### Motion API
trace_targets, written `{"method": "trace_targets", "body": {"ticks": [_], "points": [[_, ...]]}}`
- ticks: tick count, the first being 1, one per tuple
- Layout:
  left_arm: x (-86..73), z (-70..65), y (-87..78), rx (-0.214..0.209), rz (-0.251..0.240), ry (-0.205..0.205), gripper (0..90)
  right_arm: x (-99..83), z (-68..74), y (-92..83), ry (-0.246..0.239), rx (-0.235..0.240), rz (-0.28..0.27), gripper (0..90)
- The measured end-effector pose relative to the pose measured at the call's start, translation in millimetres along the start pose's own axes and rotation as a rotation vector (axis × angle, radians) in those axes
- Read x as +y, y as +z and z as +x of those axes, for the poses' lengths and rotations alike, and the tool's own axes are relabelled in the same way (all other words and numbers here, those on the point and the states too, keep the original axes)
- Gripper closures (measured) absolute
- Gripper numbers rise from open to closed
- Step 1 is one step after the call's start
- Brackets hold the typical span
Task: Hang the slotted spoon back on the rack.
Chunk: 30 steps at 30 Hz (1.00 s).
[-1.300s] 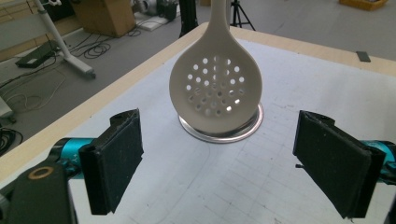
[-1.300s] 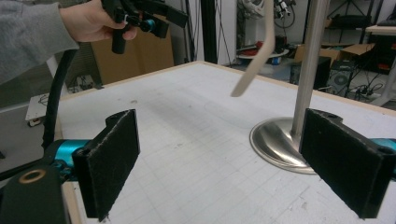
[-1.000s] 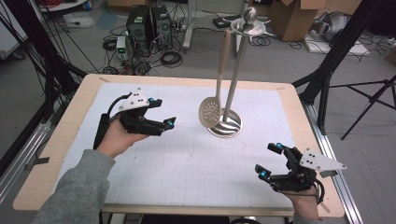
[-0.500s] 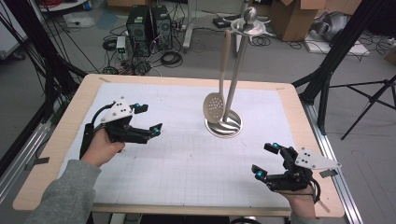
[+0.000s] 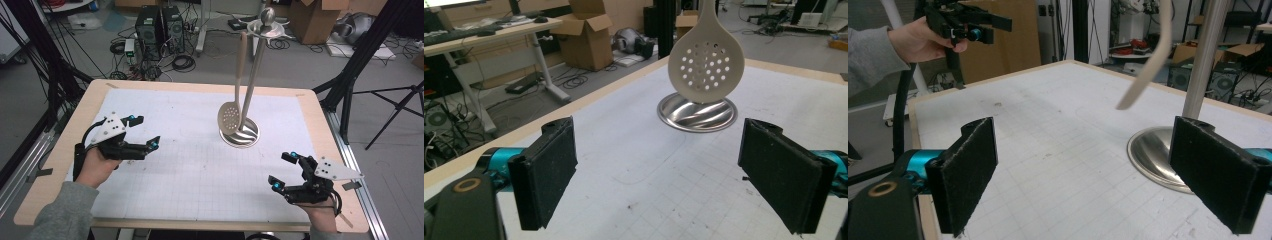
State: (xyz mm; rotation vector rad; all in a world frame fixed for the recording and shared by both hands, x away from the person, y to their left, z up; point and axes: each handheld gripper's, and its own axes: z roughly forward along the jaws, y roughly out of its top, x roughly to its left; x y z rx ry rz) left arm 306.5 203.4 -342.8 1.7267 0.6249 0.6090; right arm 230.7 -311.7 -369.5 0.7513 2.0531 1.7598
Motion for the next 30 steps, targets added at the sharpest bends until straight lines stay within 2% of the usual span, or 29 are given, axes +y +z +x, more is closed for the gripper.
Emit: {"method": "trace_targets", "body": {"ticks": [6, 7, 8, 10, 15, 19, 24, 30], "points": [[-6.1, 4.4, -18.0, 0.033, -0.009, 0.01, 16.0, 1.1, -0.2, 0.5, -0.006, 0.0, -0.005, 11.2], [-9.0, 5.2, -23.7, 0.045, -0.019, 0.001, 16.0, 1.1, -0.4, 1.6, -0.009, 0.003, -0.004, 11.2], [-9.0, 5.2, -23.7, 0.045, -0.019, 0.001, 16.1, 1.1, -0.4, 1.6, -0.009, 0.003, -0.004, 11.2], [-11.3, 4.7, -30.1, 0.035, -0.046, -0.028, 16.1, 0.8, -0.4, 3.0, -0.006, 0.002, 0.0, 11.2], [-15.6, -0.6, -42.7, 0.048, -0.08, -0.018, 16.0, 1.2, 0.3, 6.1, -0.01, 0.008, 0.006, 11.2], [-20.0, -2.4, -49.4, 0.08, -0.071, -0.009, 16.0, 1.8, 1.3, 7.6, -0.015, 0.011, 0.006, 11.2], [-30.7, -5.4, -58.5, 0.124, -0.068, -0.029, 16.0, 2.5, 2.3, 9.0, -0.017, 0.013, 0.007, 11.2], [-41.9, -8.7, -61.3, 0.131, -0.071, -0.056, 16.0, 2.4, 2.4, 10.9, -0.02, 0.016, 0.01, 11.2]]}}
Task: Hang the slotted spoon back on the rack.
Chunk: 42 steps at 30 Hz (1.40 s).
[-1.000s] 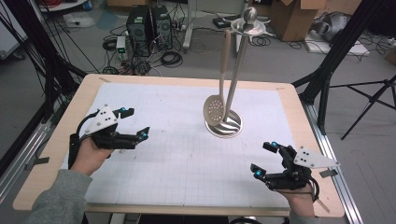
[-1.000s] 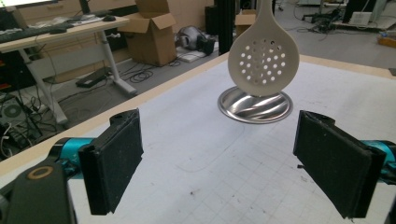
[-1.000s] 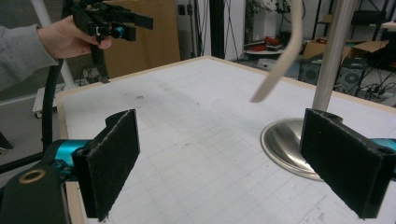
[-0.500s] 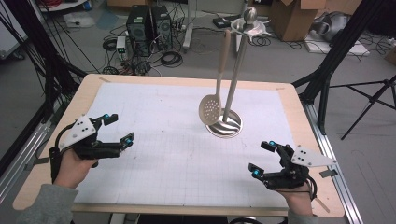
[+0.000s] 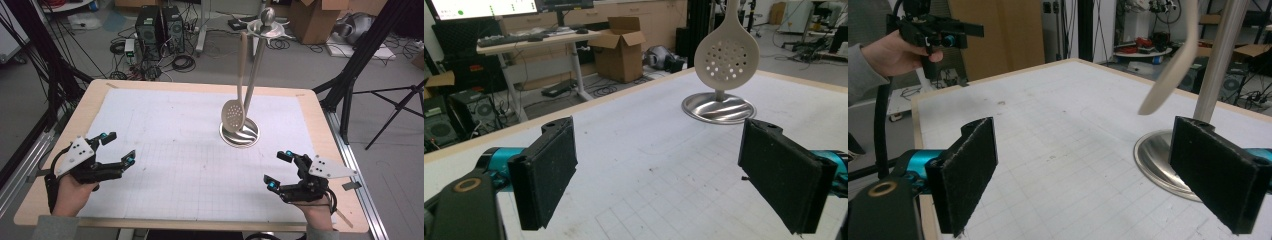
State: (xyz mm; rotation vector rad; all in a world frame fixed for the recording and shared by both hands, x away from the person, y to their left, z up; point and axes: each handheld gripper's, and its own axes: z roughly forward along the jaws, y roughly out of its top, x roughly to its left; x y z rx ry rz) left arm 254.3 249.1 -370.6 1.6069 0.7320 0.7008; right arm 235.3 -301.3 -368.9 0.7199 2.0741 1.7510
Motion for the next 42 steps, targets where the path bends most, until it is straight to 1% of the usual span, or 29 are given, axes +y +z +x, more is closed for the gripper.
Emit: {"method": "trace_targets", "body": {"ticks": [2, 3, 6, 9, 11, 12, 13, 15, 16, 18, 19, 20, 22, 25, 27, 28, 29, 30, 32, 33, 35, 38, 40, 42], "points": [[-1.2, -1.1, -2.8, 0.008, -0.013, -0.002, 16.0, -0.1, -0.4, 0.1, 0.0, 0.0, 0.001, 11.2], [-1.2, -1.4, -5.7, 0.008, -0.031, -0.005, 16.0, -0.5, -0.4, 0.1, 0.005, -0.001, 0.002, 11.2], [-1.5, -1.3, -8.3, 0.014, -0.031, 0.003, 16.0, -0.6, -0.3, 0.2, 0.004, 0.0, 0.004, 11.2], [-3.5, -1.4, -10.8, 0.021, -0.025, 0.009, 16.0, -0.4, -0.1, 0.6, -0.001, -0.001, 0.002, 11.2], [-5.9, -2.6, -12.7, 0.014, -0.006, 0.023, 16.0, -0.2, 0.3, 0.8, 0.0, -0.002, 0.003, 11.2], [-7.4, -3.2, -13.1, 0.006, 0.002, 0.025, 16.0, -0.2, -0.2, 1.1, -0.005, -0.002, 0.0, 11.2], [-8.7, -3.6, -13.5, 0.0, 0.008, 0.029, 16.0, -0.4, -0.1, 1.2, 0.0, -0.001, 0.004, 11.2], [-12.2, -3.9, -15.6, -0.009, 0.016, 0.03, 16.0, -0.7, -0.2, 1.7, -0.003, -0.009, 0.001, 11.2], [-14.3, -3.7, -17.5, -0.009, 0.017, 0.026, 16.0, -0.7, -0.1, 2.1, 0.001, -0.01, -0.002, 11.2], [-17.5, -2.6, -20.7, -0.005, 0.018, 0.024, 16.0, -0.8, -0.1, 2.9, -0.005, -0.009, 0.0, 11.2], [-21.4, -2.7, -25.2, 0.018, 0.026, 0.026, 16.1, -0.8, 0.4, 3.2, -0.003, -0.007, 0.005, 11.2], [-21.4, -2.7, -25.2, 0.018, 0.026, 0.026, 16.1, -0.8, 0.4, 3.2, -0.003, -0.007, 0.005, 11.2], [-25.6, -4.1, -30.8, 0.032, 0.027, 0.033, 16.0, -1.0, 0.4, 3.4, -0.003, -0.007, 0.005, 11.2], [-32.9, -4.5, -38.9, 0.054, 0.017, 0.02, 16.0, -2.0, 0.1, 4.0, 0.0, -0.008, 0.008, 11.2], [-37.6, -3.2, -43.4, 0.069, 0.008, 0.001, 16.0, -3.3, 0.0, 5.8, 0.002, -0.011, 0.01, 11.2], [-39.3, -2.6, -45.7, 0.076, 0.0, -0.014, 16.0, -3.3, 0.0, 5.8, 0.002, -0.011, 0.01, 11.2], [-41.2, -1.9, -49.8, 0.093, -0.008, -0.015, 16.0, -3.8, 0.6, 7.3, 0.004, -0.007, 0.018, 11.2], [-41.2, -1.9, -49.8, 0.093, -0.008, -0.015, 16.0, -3.8, 0.6, 7.3, 0.004, -0.007, 0.018, 11.2], [-41.5, -1.9, -51.9, 0.114, 0.009, -0.015, 16.1, -4.3, 0.8, 8.9, 0.001, -0.007, 0.02, 11.2], [-40.9, -2.3, -53.3, 0.116, 0.009, -0.007, 16.2, -4.7, 0.7, 10.4, -0.006, -0.009, 0.02, 11.2], [-39.7, -3.8, -56.7, 0.118, 0.005, 0.005, 16.1, -5.1, 0.8, 11.3, -0.005, -0.007, 0.019, 11.2], [-41.1, -4.2, -63.2, 0.139, 0.004, 0.014, 16.1, -6.2, 0.4, 13.2, -0.004, -0.012, 0.024, 11.2], [-43.9, -0.8, -68.1, 0.157, 0.001, 0.002, 16.0, -6.6, 0.0, 13.5, -0.008, -0.014, 0.022, 11.2], [-46.6, 4.4, -72.3, 0.188, 0.002, -0.009, 16.0, -6.9, -0.2, 12.8, -0.005, -0.021, 0.019, 11.2]]}}
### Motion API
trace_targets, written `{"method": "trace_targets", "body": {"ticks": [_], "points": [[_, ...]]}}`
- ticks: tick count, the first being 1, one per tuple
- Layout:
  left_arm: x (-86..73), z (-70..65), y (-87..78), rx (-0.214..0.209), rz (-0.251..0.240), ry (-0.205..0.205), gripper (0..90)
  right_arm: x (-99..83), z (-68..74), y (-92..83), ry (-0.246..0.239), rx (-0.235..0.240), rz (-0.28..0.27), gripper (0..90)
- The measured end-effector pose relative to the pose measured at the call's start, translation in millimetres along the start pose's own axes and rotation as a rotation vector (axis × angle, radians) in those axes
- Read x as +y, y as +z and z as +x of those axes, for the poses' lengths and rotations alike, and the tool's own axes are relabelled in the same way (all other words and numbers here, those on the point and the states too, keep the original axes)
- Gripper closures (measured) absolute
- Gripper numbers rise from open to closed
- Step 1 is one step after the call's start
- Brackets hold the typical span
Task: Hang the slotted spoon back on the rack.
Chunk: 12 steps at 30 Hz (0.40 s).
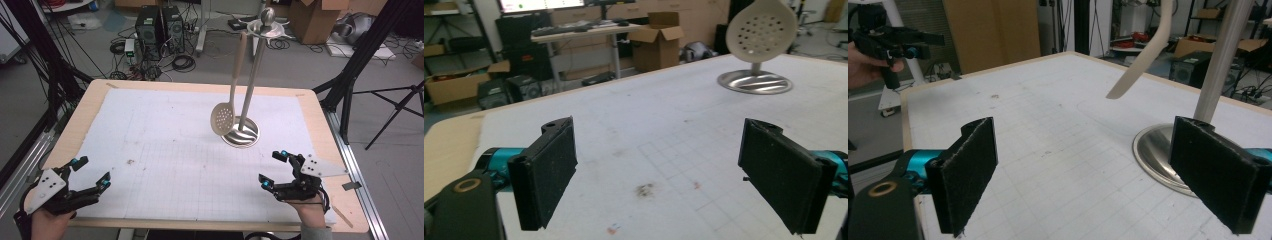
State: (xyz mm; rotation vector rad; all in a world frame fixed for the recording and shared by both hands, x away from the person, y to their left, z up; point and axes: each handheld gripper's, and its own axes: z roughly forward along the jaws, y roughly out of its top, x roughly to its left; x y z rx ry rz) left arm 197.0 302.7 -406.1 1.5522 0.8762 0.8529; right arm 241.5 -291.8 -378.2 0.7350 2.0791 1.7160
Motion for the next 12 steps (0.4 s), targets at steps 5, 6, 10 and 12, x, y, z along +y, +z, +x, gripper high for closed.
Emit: {"method": "trace_targets", "body": {"ticks": [5, 6, 10, 12], "points": [[-4.9, 11.6, -7.8, 0.046, 0.015, -0.007, 16.0, -1.6, -2.4, -4.3, 0.003, -0.016, -0.015, 11.2], [-5.2, 12.6, -8.5, 0.049, 0.013, -0.012, 16.0, -1.6, -2.4, -4.3, 0.003, -0.016, -0.015, 11.2], [-5.3, 12.0, -7.5, 0.041, 0.012, -0.014, 16.0, -2.7, -4.7, -9.1, 0.017, -0.041, -0.029, 11.2], [-5.5, 10.7, -4.8, 0.033, 0.012, -0.013, 16.0, -3.2, -5.0, -10.9, 0.021, -0.049, -0.033, 11.2]]}}
